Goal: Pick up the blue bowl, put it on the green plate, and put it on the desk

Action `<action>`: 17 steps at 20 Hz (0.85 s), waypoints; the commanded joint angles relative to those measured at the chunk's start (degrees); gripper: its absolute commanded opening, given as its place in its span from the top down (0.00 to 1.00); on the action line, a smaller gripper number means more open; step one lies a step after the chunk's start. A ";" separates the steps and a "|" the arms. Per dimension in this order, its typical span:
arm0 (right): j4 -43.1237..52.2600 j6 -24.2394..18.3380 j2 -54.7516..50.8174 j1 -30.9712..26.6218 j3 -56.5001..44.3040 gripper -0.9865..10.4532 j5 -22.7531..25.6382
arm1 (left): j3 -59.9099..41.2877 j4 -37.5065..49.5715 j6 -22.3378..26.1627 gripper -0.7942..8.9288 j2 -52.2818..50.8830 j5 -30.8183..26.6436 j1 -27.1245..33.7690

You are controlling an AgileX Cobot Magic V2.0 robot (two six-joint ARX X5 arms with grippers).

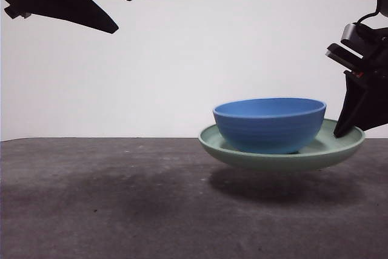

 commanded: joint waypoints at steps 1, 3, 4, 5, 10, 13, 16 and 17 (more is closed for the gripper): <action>2.23 3.98 0.26 1.64 0.81 0.91 -1.01 | 0.37 0.57 1.07 0.69 0.26 0.13 -0.33; 4.50 5.97 0.26 4.13 0.81 0.91 -0.83 | 0.37 0.55 1.07 0.69 0.26 0.13 -0.33; 6.10 7.32 0.28 5.77 0.81 0.91 -0.68 | 0.37 0.55 1.07 0.69 0.26 0.13 -0.33; 7.56 8.83 0.42 7.17 0.81 0.91 -0.28 | 0.37 0.55 1.07 0.69 0.26 0.13 -0.33; 12.46 13.75 1.70 12.83 0.81 0.91 2.43 | 0.37 0.55 1.09 0.69 0.26 0.13 -0.33; 15.43 15.96 4.39 14.78 0.90 0.91 3.37 | 0.37 0.48 1.09 0.69 0.26 0.13 -0.33; 16.00 16.13 8.26 16.13 2.14 0.91 4.28 | 0.37 0.44 1.09 0.69 0.26 0.13 -0.33; 16.28 16.31 9.68 16.50 2.93 0.91 4.46 | 0.37 0.44 1.09 0.69 0.26 0.13 -0.33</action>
